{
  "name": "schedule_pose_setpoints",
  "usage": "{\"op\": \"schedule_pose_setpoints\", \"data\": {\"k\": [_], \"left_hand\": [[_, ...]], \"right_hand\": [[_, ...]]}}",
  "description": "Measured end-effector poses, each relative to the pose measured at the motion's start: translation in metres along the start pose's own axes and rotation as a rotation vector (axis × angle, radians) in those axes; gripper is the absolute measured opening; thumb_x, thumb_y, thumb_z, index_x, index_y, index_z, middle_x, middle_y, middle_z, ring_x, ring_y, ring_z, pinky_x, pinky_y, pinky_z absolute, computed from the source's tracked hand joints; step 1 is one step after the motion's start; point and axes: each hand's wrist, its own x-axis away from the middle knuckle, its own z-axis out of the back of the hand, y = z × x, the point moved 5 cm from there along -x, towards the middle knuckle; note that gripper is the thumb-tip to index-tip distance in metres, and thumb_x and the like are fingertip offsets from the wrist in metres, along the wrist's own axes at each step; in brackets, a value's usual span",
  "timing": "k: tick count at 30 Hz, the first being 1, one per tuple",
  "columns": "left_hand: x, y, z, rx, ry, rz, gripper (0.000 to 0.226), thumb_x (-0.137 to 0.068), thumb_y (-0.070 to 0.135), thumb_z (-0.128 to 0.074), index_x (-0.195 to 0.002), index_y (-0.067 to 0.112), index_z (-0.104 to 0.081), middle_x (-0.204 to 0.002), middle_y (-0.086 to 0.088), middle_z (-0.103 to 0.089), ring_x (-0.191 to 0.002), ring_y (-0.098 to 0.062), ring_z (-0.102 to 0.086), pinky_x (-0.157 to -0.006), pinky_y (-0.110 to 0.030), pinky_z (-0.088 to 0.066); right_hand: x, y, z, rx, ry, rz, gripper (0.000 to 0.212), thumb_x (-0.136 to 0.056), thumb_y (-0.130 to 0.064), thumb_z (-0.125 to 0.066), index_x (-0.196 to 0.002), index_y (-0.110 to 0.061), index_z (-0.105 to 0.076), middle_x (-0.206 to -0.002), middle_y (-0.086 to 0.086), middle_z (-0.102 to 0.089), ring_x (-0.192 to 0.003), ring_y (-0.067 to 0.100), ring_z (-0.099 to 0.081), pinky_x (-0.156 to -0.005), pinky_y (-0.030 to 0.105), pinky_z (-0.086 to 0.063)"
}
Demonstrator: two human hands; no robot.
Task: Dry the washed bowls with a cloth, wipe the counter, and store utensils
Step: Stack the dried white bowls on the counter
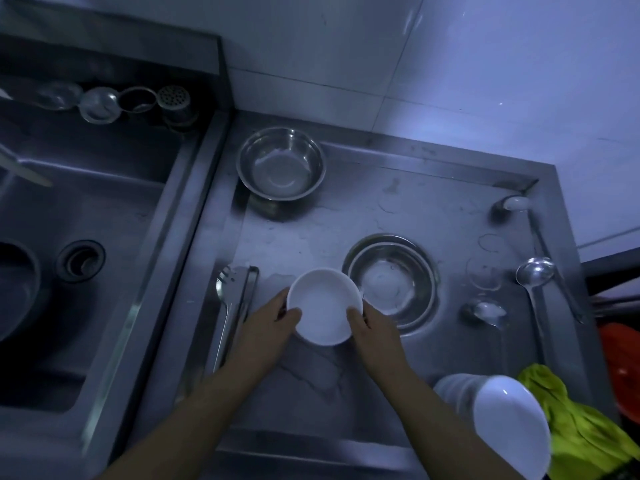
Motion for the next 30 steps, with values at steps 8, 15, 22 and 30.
{"op": "schedule_pose_setpoints", "data": {"k": [8,15,22,30], "left_hand": [[-0.017,0.041,0.020,-0.068,0.070,-0.098,0.024,-0.081,0.031,-0.046,-0.102,0.032,-0.058,-0.084,0.008,-0.064,-0.074,-0.002,-0.057,-0.070,-0.025,-0.047],[-0.085,0.098,0.077,-0.055,0.153,-0.165,0.035,-0.072,0.044,-0.044,-0.105,0.046,-0.056,-0.091,0.005,-0.066,-0.090,-0.022,-0.064,-0.083,-0.042,-0.052],[-0.170,0.115,0.119,0.098,0.178,-0.078,0.020,-0.076,0.033,-0.052,-0.093,0.032,-0.063,-0.090,-0.005,-0.065,-0.092,-0.029,-0.062,-0.084,-0.042,-0.050],[-0.237,0.085,0.122,0.188,0.079,0.031,0.022,-0.090,0.014,-0.049,-0.110,0.012,-0.058,-0.113,-0.017,-0.062,-0.103,-0.033,-0.059,-0.094,-0.054,-0.047]], "right_hand": [[-0.017,-0.040,0.017,0.029,0.173,0.023,0.033,-0.099,-0.020,-0.042,-0.069,-0.008,-0.051,-0.067,0.009,-0.054,-0.067,0.026,-0.051,-0.058,0.034,-0.032],[-0.104,-0.121,0.032,0.051,0.165,0.110,0.031,-0.098,-0.020,-0.037,-0.073,-0.008,-0.050,-0.068,0.009,-0.056,-0.072,0.031,-0.055,-0.061,0.034,-0.043],[-0.195,-0.168,0.008,0.043,0.118,0.126,0.038,-0.099,-0.023,-0.034,-0.078,-0.002,-0.057,-0.082,0.017,-0.061,-0.081,0.033,-0.061,-0.068,0.044,-0.053],[-0.257,-0.169,-0.018,0.228,0.068,0.057,0.038,-0.101,-0.024,-0.031,-0.076,-0.004,-0.052,-0.079,0.014,-0.054,-0.077,0.027,-0.050,-0.065,0.029,-0.034]]}}
